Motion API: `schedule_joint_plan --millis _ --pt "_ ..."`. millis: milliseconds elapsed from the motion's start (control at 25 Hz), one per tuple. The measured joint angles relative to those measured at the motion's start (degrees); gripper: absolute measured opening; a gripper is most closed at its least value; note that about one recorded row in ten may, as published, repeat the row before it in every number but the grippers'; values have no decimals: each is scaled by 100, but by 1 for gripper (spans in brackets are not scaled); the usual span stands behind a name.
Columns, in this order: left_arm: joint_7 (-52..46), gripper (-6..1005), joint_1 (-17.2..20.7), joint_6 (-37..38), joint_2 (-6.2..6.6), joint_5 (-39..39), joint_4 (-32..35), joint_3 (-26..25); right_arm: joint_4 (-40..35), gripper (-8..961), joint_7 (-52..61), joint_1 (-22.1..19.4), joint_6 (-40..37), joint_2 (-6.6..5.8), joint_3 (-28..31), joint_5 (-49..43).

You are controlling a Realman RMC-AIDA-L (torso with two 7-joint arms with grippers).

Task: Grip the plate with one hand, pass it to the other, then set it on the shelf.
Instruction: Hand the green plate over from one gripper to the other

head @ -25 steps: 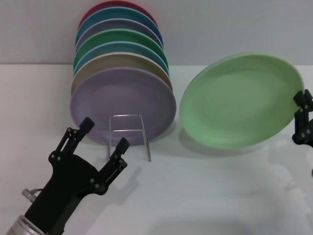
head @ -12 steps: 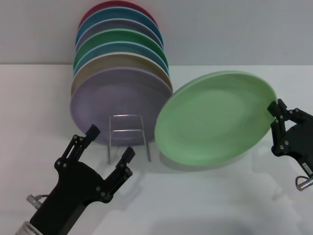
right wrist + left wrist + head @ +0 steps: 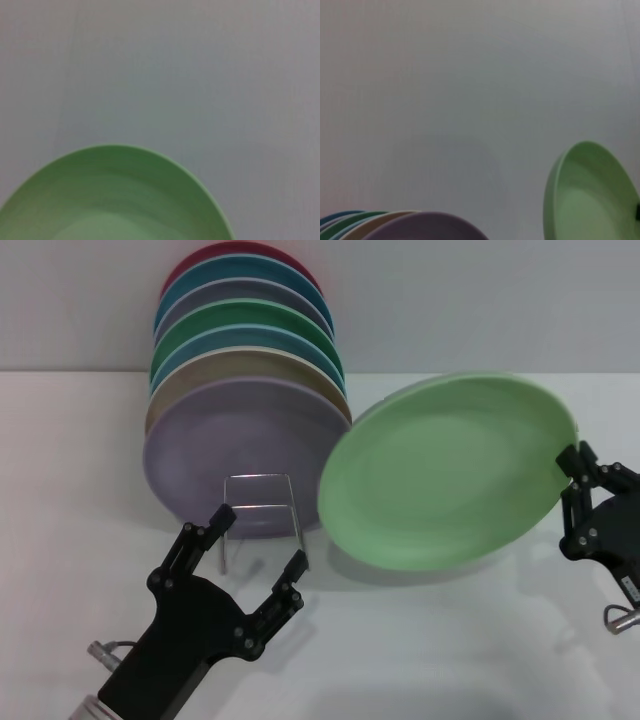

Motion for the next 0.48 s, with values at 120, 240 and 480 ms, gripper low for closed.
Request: schedule_joint_plan --millis 120,240,480 --pt "9 754 -32 -94 0 -12 -35 -11 333 17 -217 -160 212 2 -408 359" --pt "9 752 -49 -136 0 -22 -56 -19 567 17 -697 -203 350 3 -1308 1290" --pt "-23 750 -12 -139 22 -40 -50 -103 826 17 -1304 -206 342 5 -2336 2381"
